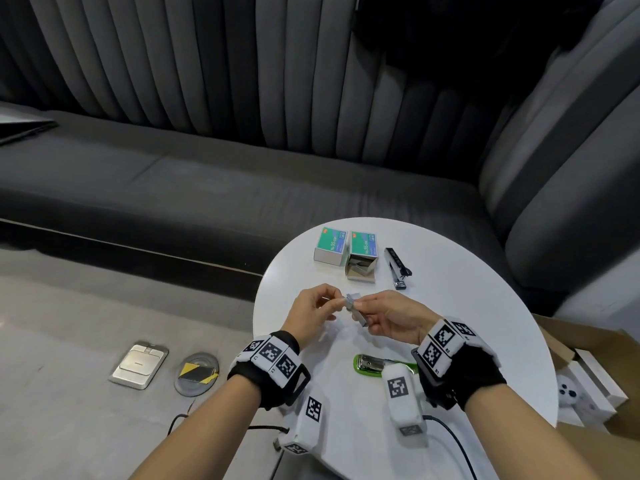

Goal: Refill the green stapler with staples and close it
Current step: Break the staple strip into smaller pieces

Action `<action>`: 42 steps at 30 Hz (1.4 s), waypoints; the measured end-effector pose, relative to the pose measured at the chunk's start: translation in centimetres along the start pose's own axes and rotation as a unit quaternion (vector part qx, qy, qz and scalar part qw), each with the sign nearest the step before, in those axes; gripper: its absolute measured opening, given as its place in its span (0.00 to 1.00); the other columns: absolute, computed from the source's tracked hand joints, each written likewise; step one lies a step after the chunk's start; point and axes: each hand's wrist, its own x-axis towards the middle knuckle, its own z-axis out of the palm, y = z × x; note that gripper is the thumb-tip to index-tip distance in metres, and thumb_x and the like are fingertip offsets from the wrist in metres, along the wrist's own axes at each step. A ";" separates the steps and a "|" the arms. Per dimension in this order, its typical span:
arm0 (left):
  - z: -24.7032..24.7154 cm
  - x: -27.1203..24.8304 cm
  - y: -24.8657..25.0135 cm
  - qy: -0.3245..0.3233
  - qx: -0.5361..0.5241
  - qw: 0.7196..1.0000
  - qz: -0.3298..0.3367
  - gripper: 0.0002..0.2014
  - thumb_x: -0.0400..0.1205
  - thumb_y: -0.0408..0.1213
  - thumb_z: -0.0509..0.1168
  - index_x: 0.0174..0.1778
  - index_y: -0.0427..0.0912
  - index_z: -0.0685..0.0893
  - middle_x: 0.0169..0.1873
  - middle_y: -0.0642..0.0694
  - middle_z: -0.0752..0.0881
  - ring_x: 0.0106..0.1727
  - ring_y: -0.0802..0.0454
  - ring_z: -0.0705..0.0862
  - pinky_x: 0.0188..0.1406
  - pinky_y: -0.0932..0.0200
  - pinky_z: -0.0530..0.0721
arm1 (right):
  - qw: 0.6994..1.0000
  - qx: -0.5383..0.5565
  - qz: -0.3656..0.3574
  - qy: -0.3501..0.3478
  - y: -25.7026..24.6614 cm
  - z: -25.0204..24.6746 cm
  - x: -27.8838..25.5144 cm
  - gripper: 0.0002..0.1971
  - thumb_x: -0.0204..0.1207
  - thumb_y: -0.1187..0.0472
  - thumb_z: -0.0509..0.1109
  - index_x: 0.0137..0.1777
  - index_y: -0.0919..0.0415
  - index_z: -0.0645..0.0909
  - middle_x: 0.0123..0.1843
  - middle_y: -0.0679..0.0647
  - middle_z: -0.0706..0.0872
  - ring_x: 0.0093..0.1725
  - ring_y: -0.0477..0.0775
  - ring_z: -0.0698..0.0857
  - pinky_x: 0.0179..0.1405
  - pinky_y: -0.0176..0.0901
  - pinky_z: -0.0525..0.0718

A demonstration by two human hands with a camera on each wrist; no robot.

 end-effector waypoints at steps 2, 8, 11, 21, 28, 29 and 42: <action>0.1 -0.2 0.0 -0.006 -0.014 1.000 -0.009 0.09 0.80 0.30 0.63 0.35 0.46 0.79 0.33 0.48 0.82 0.37 0.56 0.80 0.36 0.71 0.81 | 1.000 0.007 0.001 0.001 0.1 0.0 -0.2 0.07 0.79 0.67 0.62 0.45 0.66 0.82 0.26 0.49 0.83 0.22 0.41 0.75 0.19 0.27 0.74; 0.1 -0.5 0.2 -0.039 0.028 0.999 -0.012 0.06 0.77 0.31 0.67 0.39 0.46 0.81 0.35 0.52 0.83 0.34 0.62 0.80 0.32 0.73 0.79 | 1.000 -0.006 0.008 -0.008 -0.1 0.3 -1.0 0.08 0.80 0.65 0.61 0.42 0.63 0.80 0.29 0.52 0.78 0.21 0.40 0.72 0.18 0.27 0.71; 0.2 -0.3 0.2 -0.007 0.045 0.999 0.001 0.09 0.75 0.31 0.70 0.32 0.48 0.81 0.33 0.51 0.84 0.28 0.66 0.80 0.29 0.75 0.77 | 1.000 -0.012 0.002 0.006 -0.2 0.6 -0.9 0.09 0.80 0.64 0.61 0.40 0.62 0.80 0.30 0.53 0.77 0.21 0.40 0.71 0.17 0.27 0.69; 0.3 -0.4 0.4 0.132 -0.015 0.991 -0.025 0.08 0.76 0.31 0.69 0.32 0.45 0.81 0.32 0.49 0.83 0.34 0.58 0.81 0.33 0.69 0.82 | 0.994 0.004 -0.032 0.102 0.2 1.1 0.2 0.10 0.80 0.65 0.62 0.38 0.65 0.80 0.29 0.53 0.75 0.24 0.42 0.68 0.17 0.27 0.71; -2.3 -1.0 -0.5 0.144 -0.143 0.967 -0.154 0.09 0.82 0.31 0.61 0.37 0.36 0.83 0.30 0.42 0.83 0.26 0.54 0.82 0.27 0.64 0.85 | 0.929 -0.275 -0.058 0.241 1.4 -1.9 0.2 0.12 0.78 0.60 0.66 0.36 0.65 0.82 0.25 0.52 0.77 0.27 0.48 0.74 0.35 0.39 0.76; -2.1 -1.2 -0.4 0.135 -0.152 0.965 -0.164 0.10 0.83 0.31 0.60 0.38 0.34 0.83 0.30 0.42 0.83 0.24 0.55 0.82 0.27 0.65 0.85 | 0.918 -0.306 -0.063 0.246 1.4 -1.8 0.3 0.12 0.77 0.60 0.67 0.33 0.63 0.81 0.25 0.52 0.78 0.27 0.48 0.75 0.37 0.41 0.76; -0.6 -2.9 1.8 0.051 -0.123 0.972 -0.192 0.08 0.81 0.30 0.62 0.42 0.33 0.85 0.31 0.43 0.84 0.32 0.53 0.82 0.32 0.68 0.85 | 0.903 -0.348 -0.129 0.217 1.3 -0.9 -1.7 0.13 0.77 0.66 0.64 0.61 0.65 0.79 0.55 0.60 0.83 0.46 0.51 0.79 0.45 0.39 0.81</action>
